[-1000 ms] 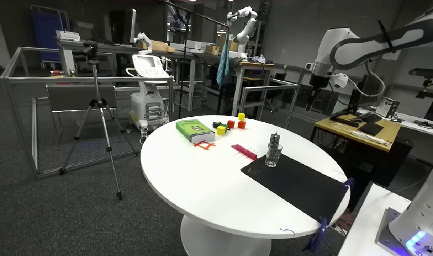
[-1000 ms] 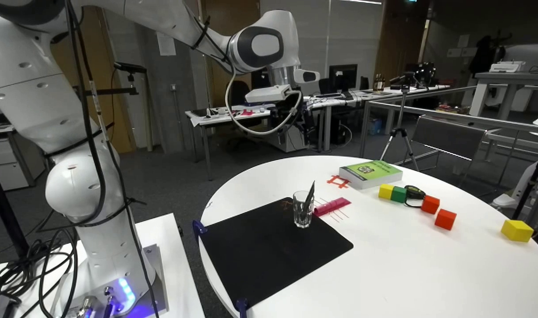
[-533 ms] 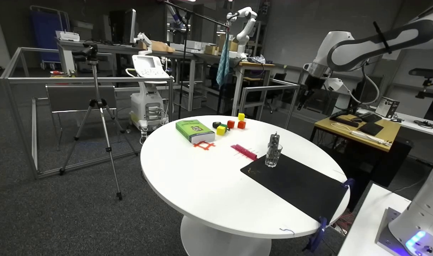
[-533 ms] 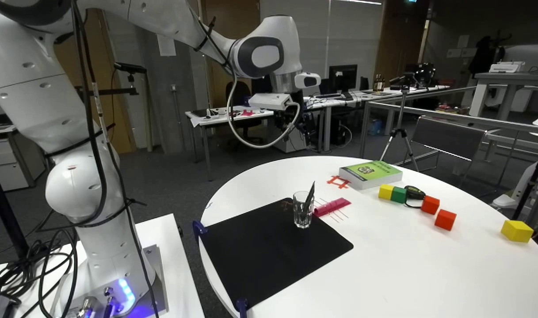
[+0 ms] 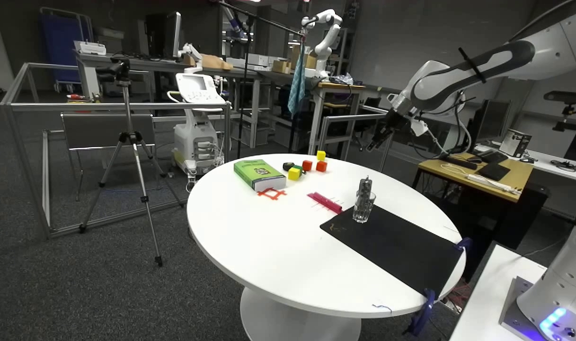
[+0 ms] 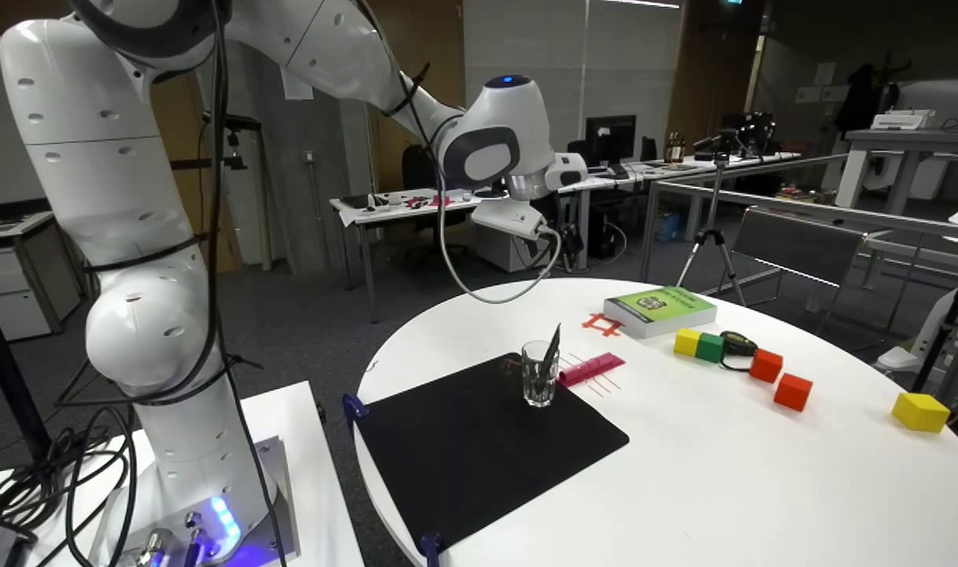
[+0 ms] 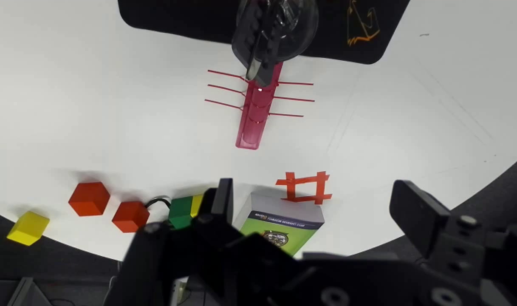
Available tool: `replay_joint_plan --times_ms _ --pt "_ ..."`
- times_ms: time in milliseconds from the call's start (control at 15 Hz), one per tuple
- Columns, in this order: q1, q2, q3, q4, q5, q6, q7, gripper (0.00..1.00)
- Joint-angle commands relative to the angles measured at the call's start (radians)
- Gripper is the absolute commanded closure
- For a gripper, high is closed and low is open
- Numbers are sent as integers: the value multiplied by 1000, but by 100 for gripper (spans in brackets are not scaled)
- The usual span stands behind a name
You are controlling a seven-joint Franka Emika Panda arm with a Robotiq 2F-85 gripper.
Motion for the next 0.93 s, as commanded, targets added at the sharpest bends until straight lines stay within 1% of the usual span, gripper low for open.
replay_joint_plan --times_ms 0,200,333,400,467,600,733,800,867 --pt "-22 100 16 56 -112 112 87 0" --pt "-25 171 -8 94 -331 160 293 0" --pt "-14 205 -30 123 -446 151 409 0" --pt "-8 207 -33 140 -465 98 450 0" --pt "-30 186 -7 92 -414 134 381 0" --pt "-27 206 -13 111 -439 130 419 0" --pt "-34 204 -7 107 -427 141 390 0" --pt "-40 203 5 105 -406 131 356 0" --pt "-61 200 38 100 -334 121 274 0"
